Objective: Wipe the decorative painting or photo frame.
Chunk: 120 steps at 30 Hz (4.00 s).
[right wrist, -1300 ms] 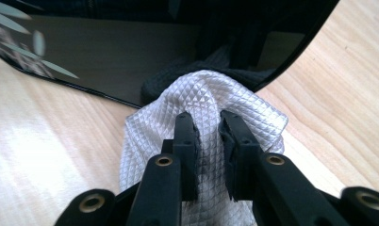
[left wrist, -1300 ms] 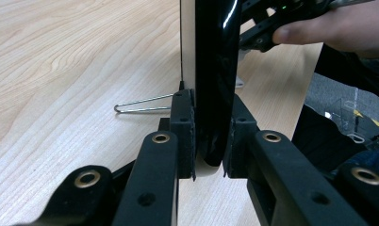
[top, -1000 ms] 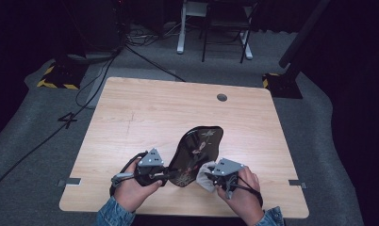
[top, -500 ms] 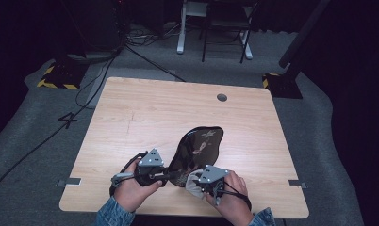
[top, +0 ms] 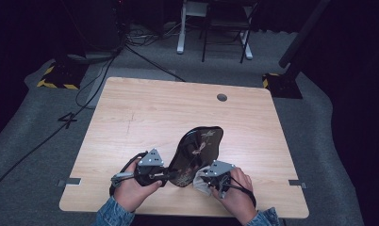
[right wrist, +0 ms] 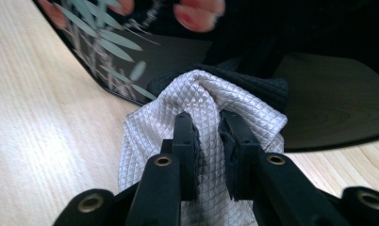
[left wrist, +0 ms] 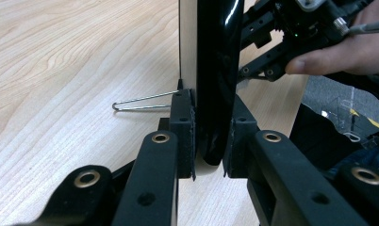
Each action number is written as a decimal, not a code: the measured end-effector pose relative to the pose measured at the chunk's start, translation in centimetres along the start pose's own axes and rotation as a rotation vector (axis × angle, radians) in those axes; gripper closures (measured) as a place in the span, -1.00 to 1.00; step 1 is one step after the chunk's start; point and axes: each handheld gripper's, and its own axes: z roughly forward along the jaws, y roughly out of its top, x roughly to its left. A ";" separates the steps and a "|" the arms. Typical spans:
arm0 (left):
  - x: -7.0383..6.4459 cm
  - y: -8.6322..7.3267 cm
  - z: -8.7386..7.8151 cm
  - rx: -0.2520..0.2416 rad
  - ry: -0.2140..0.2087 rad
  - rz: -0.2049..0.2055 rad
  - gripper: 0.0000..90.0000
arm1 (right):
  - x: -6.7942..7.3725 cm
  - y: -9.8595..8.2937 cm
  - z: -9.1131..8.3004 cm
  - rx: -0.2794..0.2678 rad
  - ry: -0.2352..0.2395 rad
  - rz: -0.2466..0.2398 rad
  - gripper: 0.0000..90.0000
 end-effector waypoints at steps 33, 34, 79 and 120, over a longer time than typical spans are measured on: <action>0.0 0.0 0.0 -0.001 0.006 0.003 0.73 | -4.5 -1.5 -2.7 -0.038 -0.149 0.115 0.73; 0.1 0.0 0.0 -0.002 0.006 0.003 0.73 | -4.6 -1.2 -3.2 -0.054 -0.147 0.119 0.73; 0.0 0.1 0.1 -0.001 0.003 0.004 0.73 | -4.6 9.9 -14.8 -0.454 -0.057 0.083 0.72; 0.0 0.1 0.2 -0.001 -0.002 0.008 0.73 | -6.4 13.6 -12.4 -0.336 -0.059 0.022 0.72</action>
